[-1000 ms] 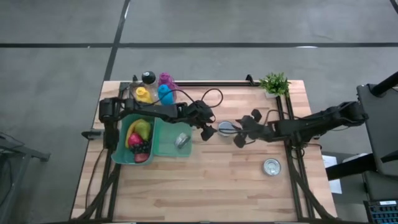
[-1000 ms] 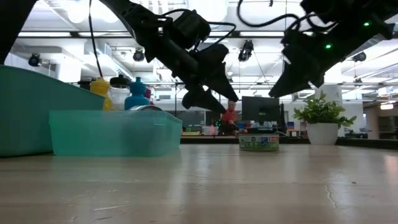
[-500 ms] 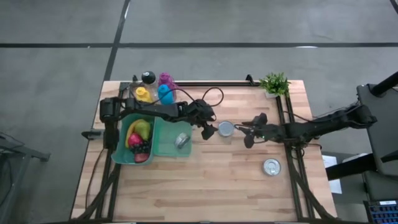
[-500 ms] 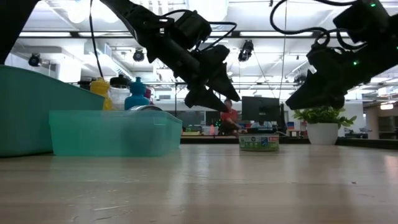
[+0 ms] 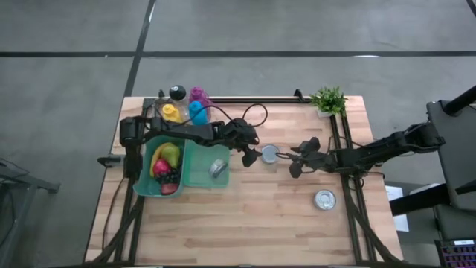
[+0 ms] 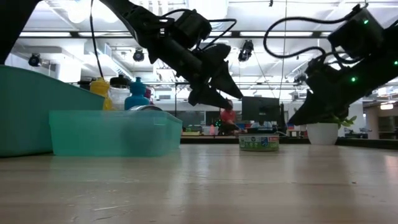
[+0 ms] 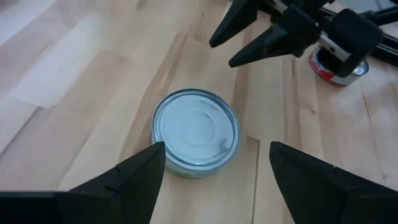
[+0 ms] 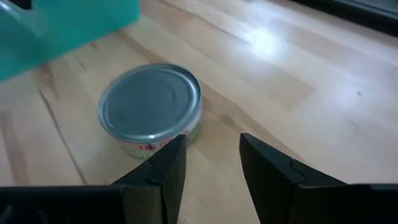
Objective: Pick & Place Food Item
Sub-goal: Put the green tuna can into the light green bin
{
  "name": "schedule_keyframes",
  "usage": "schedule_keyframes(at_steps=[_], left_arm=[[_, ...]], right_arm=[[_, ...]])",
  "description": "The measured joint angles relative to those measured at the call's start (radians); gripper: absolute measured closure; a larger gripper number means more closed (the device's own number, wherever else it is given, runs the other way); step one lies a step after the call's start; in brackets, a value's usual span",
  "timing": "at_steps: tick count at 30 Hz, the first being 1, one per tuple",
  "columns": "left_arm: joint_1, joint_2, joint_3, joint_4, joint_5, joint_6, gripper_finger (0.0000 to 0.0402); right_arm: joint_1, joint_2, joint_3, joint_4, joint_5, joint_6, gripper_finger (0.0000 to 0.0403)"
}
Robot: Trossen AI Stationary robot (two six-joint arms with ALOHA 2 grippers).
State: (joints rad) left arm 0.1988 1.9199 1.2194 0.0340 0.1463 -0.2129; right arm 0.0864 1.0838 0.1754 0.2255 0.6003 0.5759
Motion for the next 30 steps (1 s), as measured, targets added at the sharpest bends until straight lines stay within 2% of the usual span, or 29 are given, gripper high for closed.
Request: schedule_keyframes(at_steps=[19,30], left_arm=[[0.029,0.096,0.000,0.044,-0.009,0.004,0.0106],[0.052,0.108,0.000,0.044,-0.023,-0.019,0.0106]], right_arm=[[-0.052,0.288,0.064,0.104,0.005,0.000,0.0256],[-0.075,0.384,0.057,0.229,-0.005,-0.009,0.0256]])
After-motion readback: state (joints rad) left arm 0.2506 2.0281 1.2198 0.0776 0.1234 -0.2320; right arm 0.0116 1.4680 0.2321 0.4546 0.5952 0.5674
